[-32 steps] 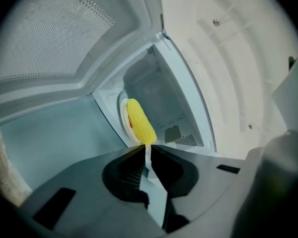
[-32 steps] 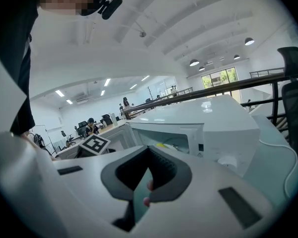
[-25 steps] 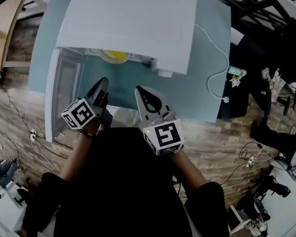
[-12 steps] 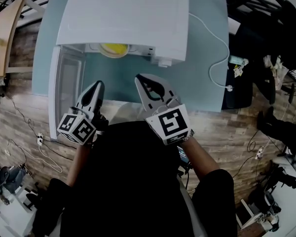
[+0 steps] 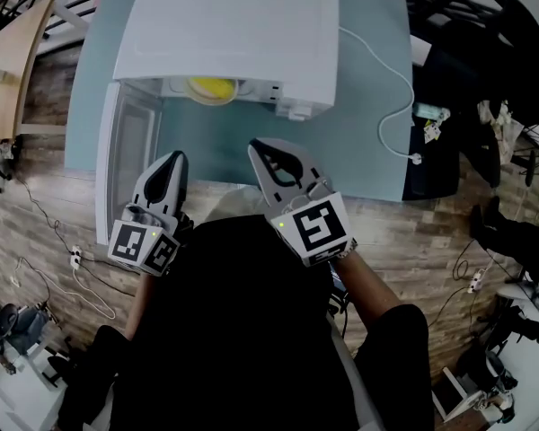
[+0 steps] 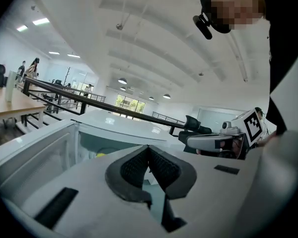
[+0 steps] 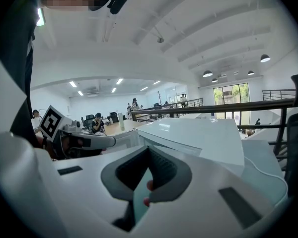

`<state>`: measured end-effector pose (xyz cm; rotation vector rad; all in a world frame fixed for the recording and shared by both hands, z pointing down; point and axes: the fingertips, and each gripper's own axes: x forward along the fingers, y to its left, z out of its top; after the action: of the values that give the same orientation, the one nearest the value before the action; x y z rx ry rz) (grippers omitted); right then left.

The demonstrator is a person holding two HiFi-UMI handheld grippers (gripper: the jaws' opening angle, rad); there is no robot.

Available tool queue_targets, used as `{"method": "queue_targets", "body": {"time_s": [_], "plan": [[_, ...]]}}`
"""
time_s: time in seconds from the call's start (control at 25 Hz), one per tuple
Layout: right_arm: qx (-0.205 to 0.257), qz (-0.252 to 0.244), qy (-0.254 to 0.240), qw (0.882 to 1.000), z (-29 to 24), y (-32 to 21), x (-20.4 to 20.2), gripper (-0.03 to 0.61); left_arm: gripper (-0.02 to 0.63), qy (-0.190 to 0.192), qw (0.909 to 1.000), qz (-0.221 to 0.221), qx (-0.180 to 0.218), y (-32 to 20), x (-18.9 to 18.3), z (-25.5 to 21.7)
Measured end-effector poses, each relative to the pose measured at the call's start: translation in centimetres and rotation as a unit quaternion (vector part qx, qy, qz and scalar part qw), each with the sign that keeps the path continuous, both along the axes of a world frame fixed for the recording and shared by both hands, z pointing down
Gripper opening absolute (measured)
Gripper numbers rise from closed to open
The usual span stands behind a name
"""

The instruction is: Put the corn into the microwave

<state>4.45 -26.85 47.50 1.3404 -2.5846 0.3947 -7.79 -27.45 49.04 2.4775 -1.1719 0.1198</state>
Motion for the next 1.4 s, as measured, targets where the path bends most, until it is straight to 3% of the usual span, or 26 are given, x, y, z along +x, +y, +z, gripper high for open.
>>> {"method": "queue_targets", "body": {"time_s": [0.32,0.72,1.4], "plan": [[0.008,0.000,-0.003,1.000,-1.1,0.4,-0.3,0.009,0.003,0.021,0.9996,-0.021,0.003,0.8,-1.1,-1.1],[-0.004,-0.039,0.014,0.999,-1.4,1.6,-2.1,0.008,0.003,0.035,0.9989,-0.032,0.002,1.2,-1.7,-1.2],[-0.014,-0.039,0.015,0.999,-1.6,1.9,-2.2,0.008,0.003,0.042,0.9988,-0.026,-0.002,1.1,-1.2,-1.0]]}}
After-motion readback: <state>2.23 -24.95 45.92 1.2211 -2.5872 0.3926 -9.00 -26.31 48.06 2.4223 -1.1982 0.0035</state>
